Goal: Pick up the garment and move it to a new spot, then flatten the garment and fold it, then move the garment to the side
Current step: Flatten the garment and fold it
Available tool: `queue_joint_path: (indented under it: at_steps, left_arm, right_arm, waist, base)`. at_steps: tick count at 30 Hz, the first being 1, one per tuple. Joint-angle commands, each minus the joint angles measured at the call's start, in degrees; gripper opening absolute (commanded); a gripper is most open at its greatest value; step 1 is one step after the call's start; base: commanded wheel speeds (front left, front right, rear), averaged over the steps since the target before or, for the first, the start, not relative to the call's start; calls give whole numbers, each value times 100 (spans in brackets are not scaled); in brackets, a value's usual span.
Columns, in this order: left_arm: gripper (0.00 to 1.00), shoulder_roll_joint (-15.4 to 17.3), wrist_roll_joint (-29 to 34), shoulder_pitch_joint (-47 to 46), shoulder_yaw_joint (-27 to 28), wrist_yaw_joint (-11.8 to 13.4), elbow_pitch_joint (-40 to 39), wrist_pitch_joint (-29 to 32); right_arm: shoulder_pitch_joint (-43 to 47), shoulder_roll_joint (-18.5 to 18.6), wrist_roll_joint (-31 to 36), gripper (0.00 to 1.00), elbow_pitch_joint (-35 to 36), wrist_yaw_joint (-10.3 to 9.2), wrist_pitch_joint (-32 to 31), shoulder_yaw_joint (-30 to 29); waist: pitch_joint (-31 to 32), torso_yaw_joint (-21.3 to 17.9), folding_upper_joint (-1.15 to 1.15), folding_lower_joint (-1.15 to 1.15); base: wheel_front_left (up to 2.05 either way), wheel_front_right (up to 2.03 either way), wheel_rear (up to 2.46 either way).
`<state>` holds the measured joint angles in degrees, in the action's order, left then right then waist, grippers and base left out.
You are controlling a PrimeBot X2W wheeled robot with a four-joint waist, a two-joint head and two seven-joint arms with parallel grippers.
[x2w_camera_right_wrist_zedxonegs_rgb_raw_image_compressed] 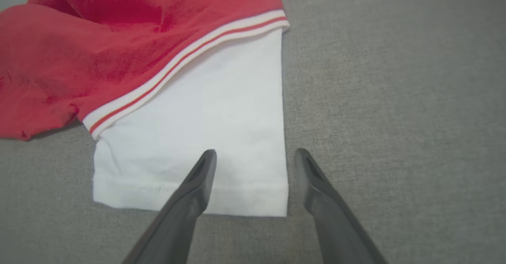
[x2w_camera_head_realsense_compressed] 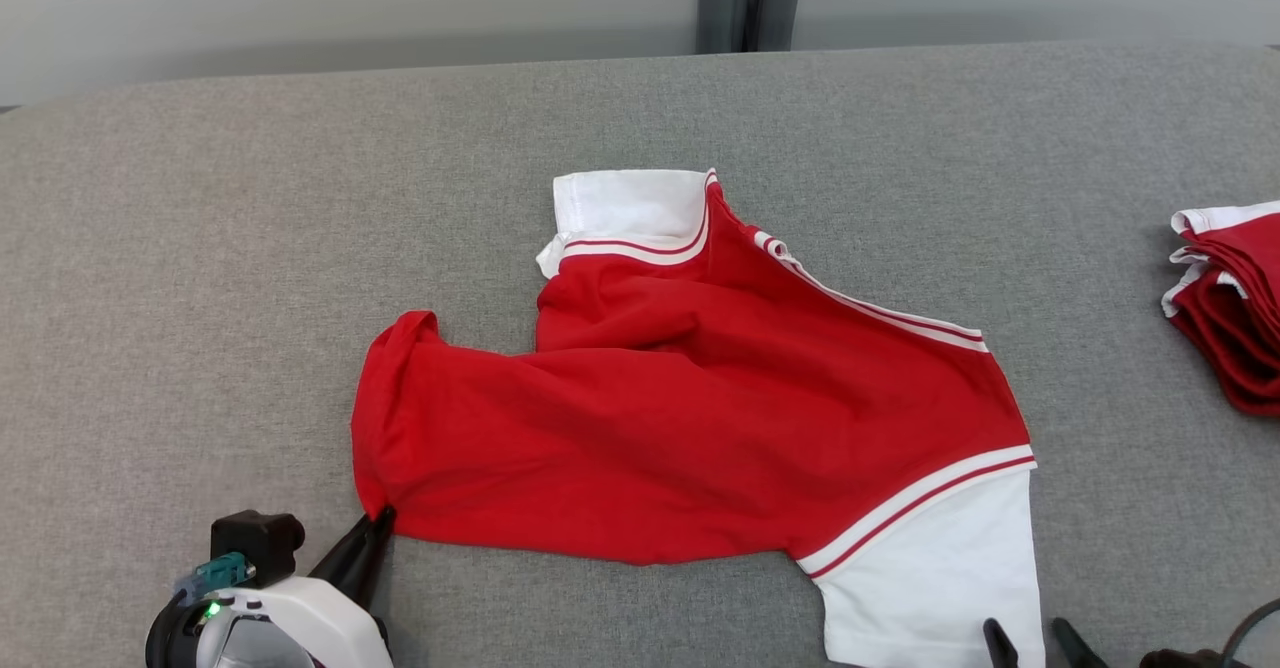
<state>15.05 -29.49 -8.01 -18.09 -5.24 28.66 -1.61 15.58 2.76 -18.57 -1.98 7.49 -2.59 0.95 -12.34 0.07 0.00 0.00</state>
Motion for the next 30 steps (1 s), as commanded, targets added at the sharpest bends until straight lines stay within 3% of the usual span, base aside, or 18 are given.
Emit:
queue_joint_path:
  at_steps: [1, 6, 7, 8, 9, 13, 18, 30]
  left_arm:
    - [0, -71, -24, -57, -59, 47, 143, 71]
    - [0, -69, -37, -79, -59, 56, 155, 25]
    - [0, -60, -40, -90, -51, 63, 152, -3]
    - [0, -53, -50, -99, -43, 64, 149, -24]
    - [0, -43, -55, -105, -23, 81, 131, -69]
    - [0, -18, -102, -87, 108, 144, -27, -299]
    - [0, 3, -79, -89, 235, 279, -637, -663]
    - [0, 354, 61, -275, 404, 574, -2549, -461]
  right_arm:
    - [-24, 29, -45, 100, -95, 2, -28, 25]
    - [-131, 28, -122, 100, -449, 2, -80, 72]
    - [-128, 28, -152, 87, -562, 2, -145, 80]
    - [-141, 21, -168, 67, -660, 2, -187, 114]
    - [-169, 15, -187, 3, -716, 2, -198, 130]
    - [-297, 4, -314, 0, -720, 6, -123, 168]
    - [-674, 32, -105, 0, -189, 6, 155, 6]
    - [-2005, 30, 387, 0, 1010, 6, 325, -294]
  waist:
    - [-20, -9, 0, 0]
    - [-38, 5, 0, 0]
    - [-38, 16, 0, 0]
    - [-38, 27, 0, 0]
    - [-37, 35, 0, 0]
    - [-4, 43, 0, 0]
    - [132, 51, 0, 0]
    - [475, 139, 0, 0]
  base:
    - [0, 0, 0]
    - [0, 0, 0]
    - [0, 0, 0]
    - [0, 0, 0]
    - [0, 0, 0]
    - [0, 0, 0]
    - [0, 0, 0]
    - [0, 0, 0]
